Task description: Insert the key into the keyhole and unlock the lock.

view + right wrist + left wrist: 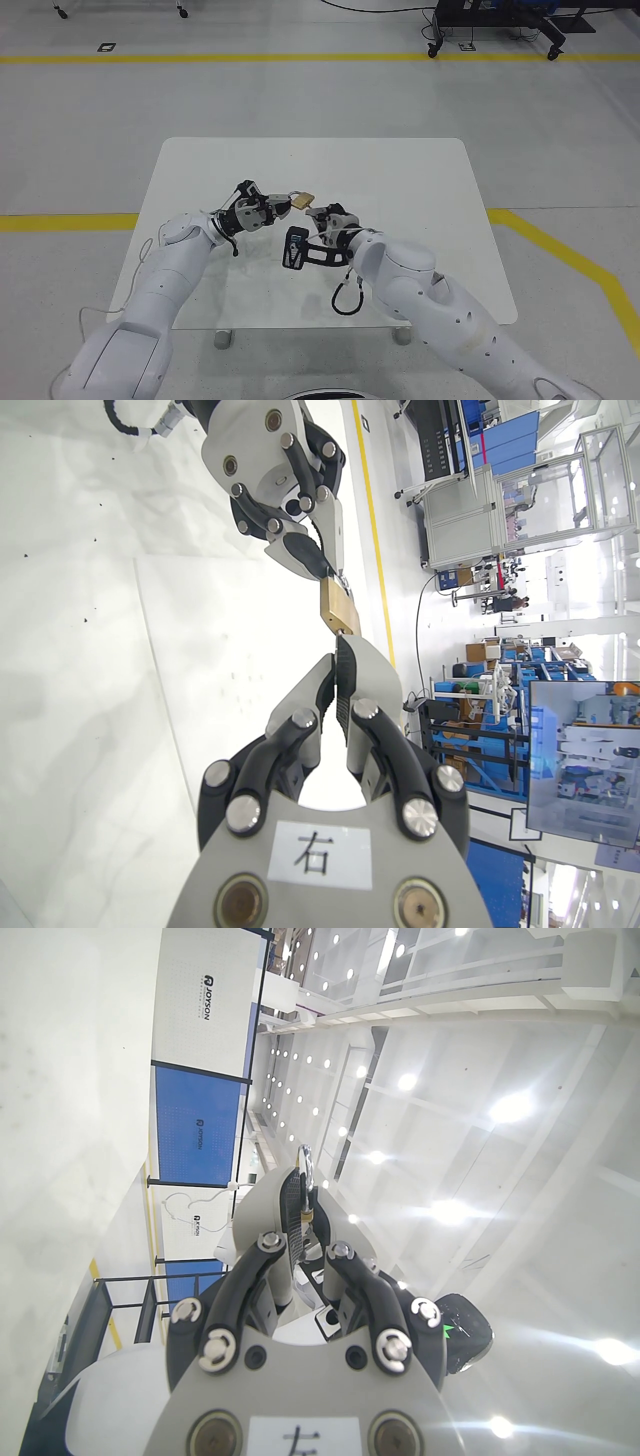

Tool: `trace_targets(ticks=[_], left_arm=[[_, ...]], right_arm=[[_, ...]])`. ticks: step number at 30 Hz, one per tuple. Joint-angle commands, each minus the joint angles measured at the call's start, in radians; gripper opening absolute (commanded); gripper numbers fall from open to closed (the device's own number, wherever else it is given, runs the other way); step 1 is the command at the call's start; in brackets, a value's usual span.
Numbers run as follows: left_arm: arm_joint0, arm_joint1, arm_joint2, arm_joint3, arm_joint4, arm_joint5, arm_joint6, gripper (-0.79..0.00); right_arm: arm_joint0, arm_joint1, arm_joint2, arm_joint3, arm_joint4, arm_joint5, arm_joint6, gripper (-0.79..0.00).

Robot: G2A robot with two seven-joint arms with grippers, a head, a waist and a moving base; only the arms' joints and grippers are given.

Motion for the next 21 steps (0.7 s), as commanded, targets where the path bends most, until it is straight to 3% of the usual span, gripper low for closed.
trace_targets(ticks=[1, 10, 16, 19, 21], left_arm=[[0.000, -0.001, -0.001, 0.000, -0.001, 0.003, -0.003, -0.785], [0.001, -0.002, -0.006, 0.004, -0.002, 0.002, -0.009, -0.785], [0.004, -0.002, -0.021, 0.012, -0.027, 0.012, -0.040, -0.785], [0.002, -0.004, -0.015, 0.019, -0.024, 0.034, -0.055, -0.785], [-0.009, -0.003, 0.003, 0.018, 0.033, 0.016, -0.042, -0.785]], right_arm=[[-0.002, -0.001, 0.002, -0.002, 0.000, -0.005, -0.001, -0.785], [-0.020, -0.002, 0.038, -0.018, 0.032, 0.008, -0.025, -0.785], [-0.098, 0.014, 0.182, -0.061, 0.211, 0.002, -0.154, -0.785], [-0.143, 0.022, 0.278, -0.050, 0.358, 0.007, -0.281, -0.785], [-0.143, 0.022, 0.278, -0.050, 0.358, 0.007, -0.281, -0.785]])
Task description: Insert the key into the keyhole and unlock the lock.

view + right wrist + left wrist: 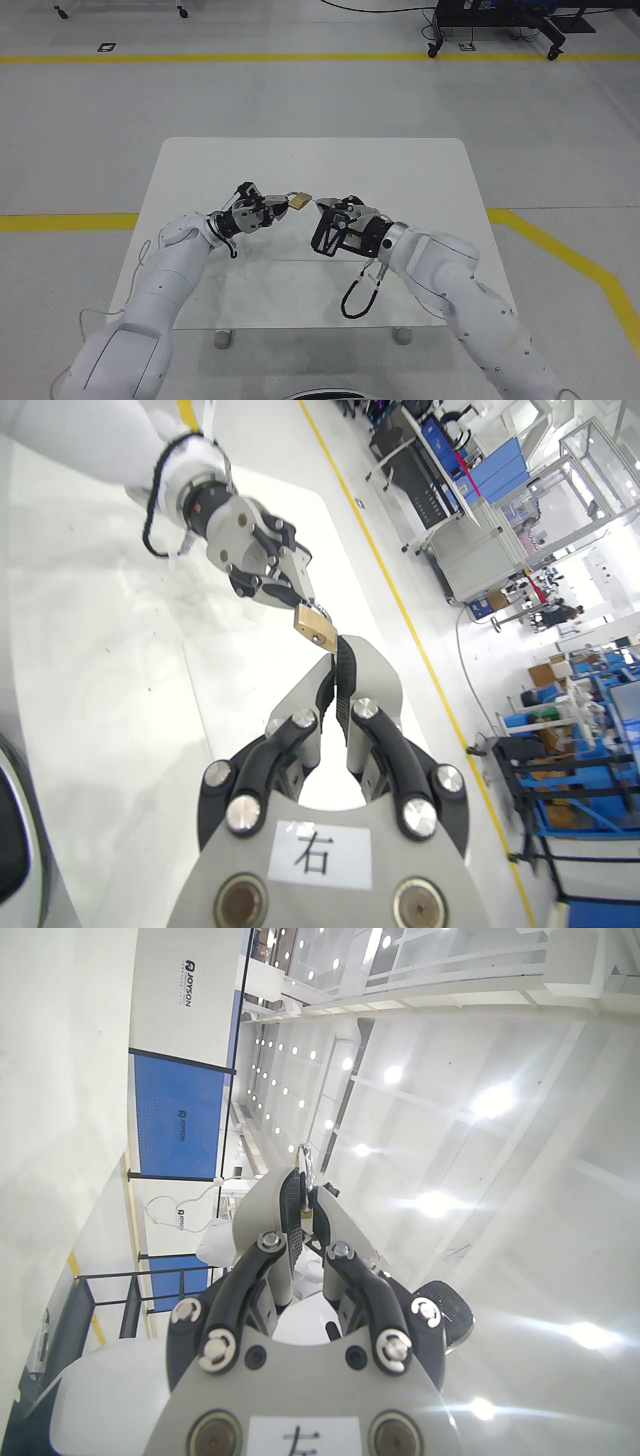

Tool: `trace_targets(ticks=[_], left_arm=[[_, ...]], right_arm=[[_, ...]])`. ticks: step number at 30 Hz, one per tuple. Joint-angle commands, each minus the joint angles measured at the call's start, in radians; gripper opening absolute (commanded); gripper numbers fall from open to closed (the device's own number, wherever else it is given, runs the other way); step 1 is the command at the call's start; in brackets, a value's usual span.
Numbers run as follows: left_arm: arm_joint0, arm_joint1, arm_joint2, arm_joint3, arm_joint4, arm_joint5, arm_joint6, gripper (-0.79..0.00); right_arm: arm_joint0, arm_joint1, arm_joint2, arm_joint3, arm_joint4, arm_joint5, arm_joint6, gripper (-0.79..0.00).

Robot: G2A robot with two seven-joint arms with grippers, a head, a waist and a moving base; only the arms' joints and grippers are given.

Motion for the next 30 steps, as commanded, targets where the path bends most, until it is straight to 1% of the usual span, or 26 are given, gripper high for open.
trace_targets(ticks=[1, 10, 11, 13, 14, 17, 20, 22, 23, 25, 30], left_arm=[[-0.006, 0.001, 0.010, -0.001, 0.040, -0.011, 0.008, -0.785], [-0.006, 0.001, 0.010, -0.001, 0.040, -0.011, 0.008, -0.785], [0.004, 0.000, 0.012, -0.018, 0.043, -0.005, 0.029, -0.785], [0.023, 0.000, 0.011, -0.043, 0.025, 0.054, 0.031, -0.785], [0.031, 0.003, 0.003, -0.055, 0.009, 0.084, 0.025, -0.785], [0.043, 0.008, -0.003, -0.065, -0.016, 0.189, -0.017, -0.785], [0.063, 0.011, 0.006, -0.103, -0.073, 0.311, -0.017, -0.785], [0.071, 0.015, 0.016, -0.116, -0.091, 0.356, -0.017, -0.785], [0.079, 0.014, 0.022, -0.129, -0.115, 0.381, -0.017, -0.785], [0.093, 0.014, 0.043, -0.146, -0.169, 0.392, -0.017, -0.785], [0.081, 0.021, 0.100, -0.139, -0.233, 0.392, -0.017, -0.785]], right_arm=[[0.001, 0.000, -0.007, 0.001, -0.015, 0.001, 0.011, -0.785], [0.001, 0.000, -0.007, 0.001, -0.015, 0.001, 0.011, -0.785], [0.001, 0.000, -0.007, 0.001, -0.015, 0.001, 0.011, -0.785], [-0.003, 0.001, -0.002, 0.006, -0.027, 0.010, -0.009, -0.785], [-0.003, 0.003, 0.011, 0.007, -0.027, -0.001, -0.069, -0.785], [-0.011, 0.018, 0.053, -0.004, -0.154, -0.032, -0.192, -0.785], [-0.031, 0.036, 0.079, -0.032, -0.343, -0.054, -0.314, -0.785], [-0.042, 0.046, 0.089, -0.040, -0.431, -0.076, -0.387, -0.785], [-0.044, 0.051, 0.095, -0.041, -0.477, -0.091, -0.405, -0.785], [-0.042, 0.059, 0.092, -0.049, -0.539, -0.123, -0.443, -0.785], [-0.024, 0.071, 0.085, -0.047, -0.622, -0.170, -0.503, -0.785]])
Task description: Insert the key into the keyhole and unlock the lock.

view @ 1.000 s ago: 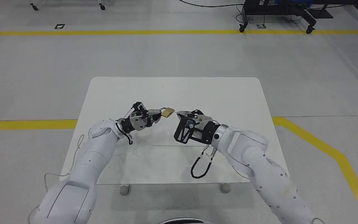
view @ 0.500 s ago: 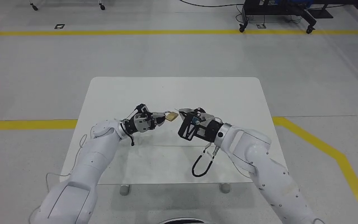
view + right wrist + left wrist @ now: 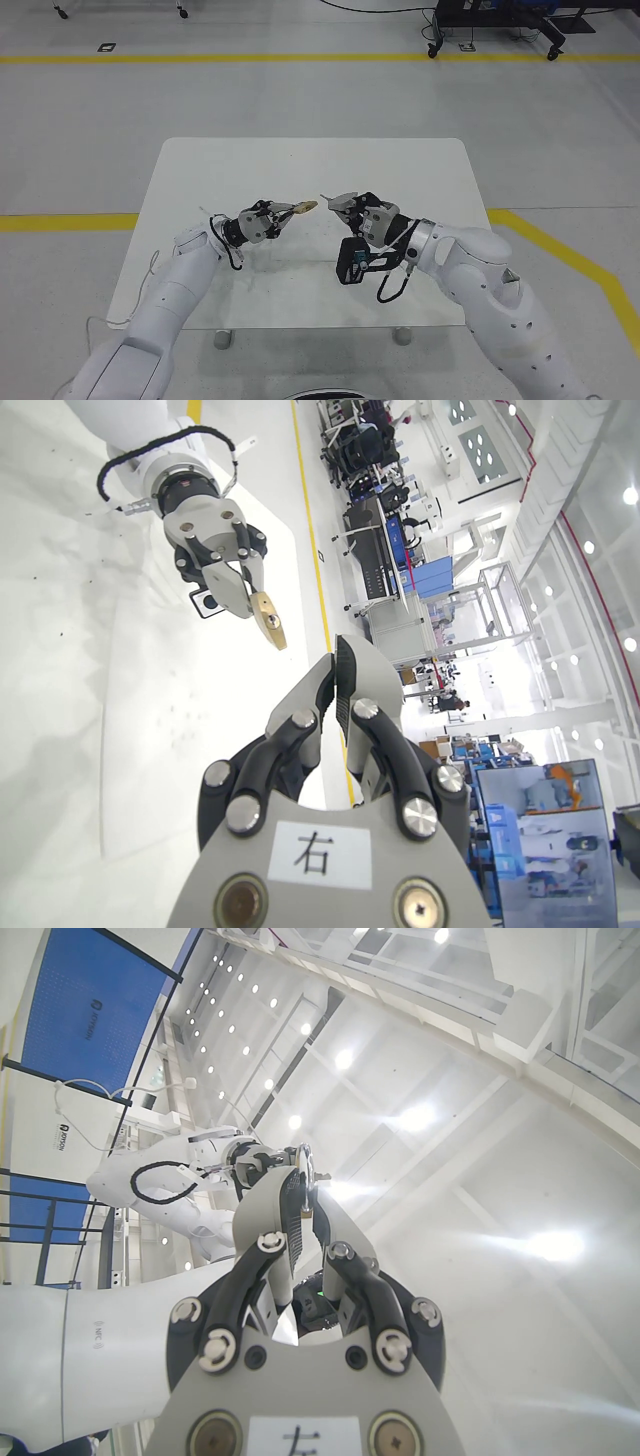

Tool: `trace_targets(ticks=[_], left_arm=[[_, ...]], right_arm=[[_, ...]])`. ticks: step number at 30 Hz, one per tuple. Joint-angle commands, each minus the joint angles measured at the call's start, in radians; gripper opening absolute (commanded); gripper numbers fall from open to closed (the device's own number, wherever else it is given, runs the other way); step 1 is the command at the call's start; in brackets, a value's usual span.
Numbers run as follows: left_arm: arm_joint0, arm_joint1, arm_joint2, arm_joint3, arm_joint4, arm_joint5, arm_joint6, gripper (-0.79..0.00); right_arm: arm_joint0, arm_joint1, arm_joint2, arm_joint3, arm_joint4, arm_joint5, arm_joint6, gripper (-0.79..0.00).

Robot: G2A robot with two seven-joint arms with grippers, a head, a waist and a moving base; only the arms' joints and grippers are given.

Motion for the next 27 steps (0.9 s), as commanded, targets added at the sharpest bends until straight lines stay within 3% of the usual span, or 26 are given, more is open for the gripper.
trace_targets(ticks=[1, 9, 27], left_arm=[[-0.010, 0.004, 0.023, 0.006, -0.009, 0.000, 0.000, -0.785], [-0.039, 0.023, 0.067, 0.029, -0.042, -0.004, 0.000, -0.785], [-0.073, 0.038, 0.128, 0.033, -0.043, -0.081, 0.000, -0.785]], right_arm=[[0.005, 0.002, -0.001, 0.001, -0.010, -0.004, -0.010, -0.785], [0.046, 0.019, -0.046, -0.024, -0.160, -0.069, -0.070, -0.785], [0.141, 0.023, -0.141, -0.005, -0.203, -0.196, -0.020, -0.785]])
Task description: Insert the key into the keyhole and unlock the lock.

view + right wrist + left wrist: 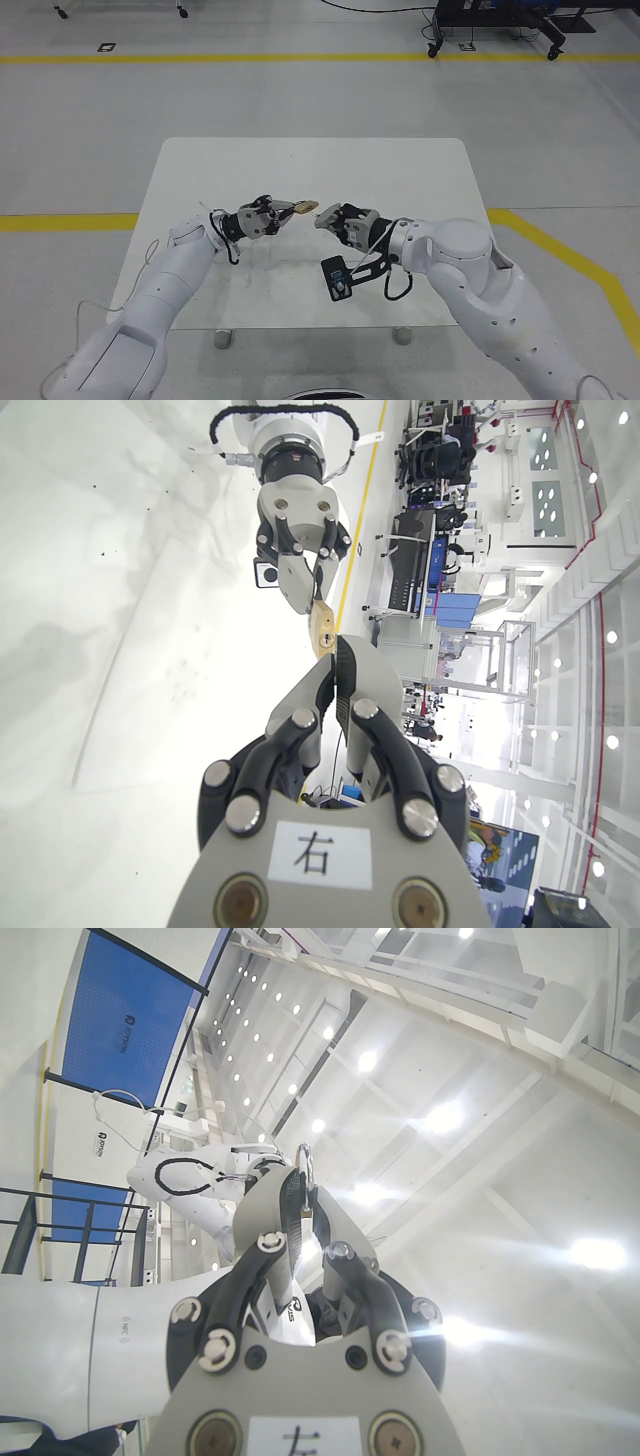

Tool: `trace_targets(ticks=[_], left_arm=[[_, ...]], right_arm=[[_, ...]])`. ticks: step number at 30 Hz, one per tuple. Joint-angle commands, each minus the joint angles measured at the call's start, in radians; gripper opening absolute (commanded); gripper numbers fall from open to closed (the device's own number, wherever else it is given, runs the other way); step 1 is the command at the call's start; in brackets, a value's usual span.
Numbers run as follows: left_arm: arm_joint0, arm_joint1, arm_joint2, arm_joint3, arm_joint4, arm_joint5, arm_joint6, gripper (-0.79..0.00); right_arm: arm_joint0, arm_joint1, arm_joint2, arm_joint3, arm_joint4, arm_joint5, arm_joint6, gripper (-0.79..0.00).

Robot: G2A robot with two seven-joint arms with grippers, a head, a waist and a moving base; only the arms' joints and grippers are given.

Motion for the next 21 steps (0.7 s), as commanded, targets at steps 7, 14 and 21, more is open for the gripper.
trace_targets(ticks=[7, 14, 21], left_arm=[[-0.005, 0.009, 0.024, -0.005, -0.011, -0.009, 0.000, -0.785], [-0.008, 0.017, 0.037, -0.007, -0.032, -0.017, 0.000, -0.785], [-0.011, 0.025, 0.054, -0.013, -0.042, -0.023, 0.000, -0.785]], right_arm=[[0.012, 0.006, -0.013, 0.001, -0.006, -0.010, -0.007, -0.785], [0.015, 0.009, -0.019, 0.003, -0.002, -0.009, 0.015, -0.785], [0.015, 0.012, -0.017, 0.003, 0.017, -0.005, 0.022, -0.785]])
